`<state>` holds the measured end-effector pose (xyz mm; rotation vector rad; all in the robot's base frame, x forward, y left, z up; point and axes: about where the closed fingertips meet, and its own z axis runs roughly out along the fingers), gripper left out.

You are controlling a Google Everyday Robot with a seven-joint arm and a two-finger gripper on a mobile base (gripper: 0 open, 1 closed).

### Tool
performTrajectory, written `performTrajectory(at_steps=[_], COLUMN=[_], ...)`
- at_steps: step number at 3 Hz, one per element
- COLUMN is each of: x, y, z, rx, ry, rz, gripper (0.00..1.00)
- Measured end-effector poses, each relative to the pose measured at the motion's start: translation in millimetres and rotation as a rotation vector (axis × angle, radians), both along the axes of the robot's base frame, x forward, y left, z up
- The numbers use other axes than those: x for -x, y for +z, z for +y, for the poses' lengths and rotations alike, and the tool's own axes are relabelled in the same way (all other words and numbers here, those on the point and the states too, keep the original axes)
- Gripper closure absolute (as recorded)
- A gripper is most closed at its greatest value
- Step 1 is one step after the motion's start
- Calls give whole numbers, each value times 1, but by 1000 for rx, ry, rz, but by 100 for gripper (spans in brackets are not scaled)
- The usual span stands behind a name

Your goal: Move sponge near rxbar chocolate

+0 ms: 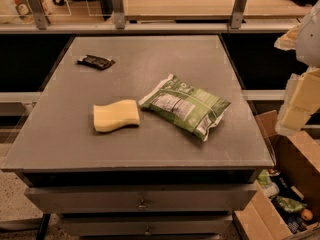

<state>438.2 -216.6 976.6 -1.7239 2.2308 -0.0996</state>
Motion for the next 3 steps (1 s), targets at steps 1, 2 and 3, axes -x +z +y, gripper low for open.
performTrajectory(at_steps=[1,2,3], x=[0,-1,-15], y=[0,1,-11], z=[0,4,37], rx=[0,3,33], ry=[0,9,91], rz=[0,-6,2], gripper=[0,0,0])
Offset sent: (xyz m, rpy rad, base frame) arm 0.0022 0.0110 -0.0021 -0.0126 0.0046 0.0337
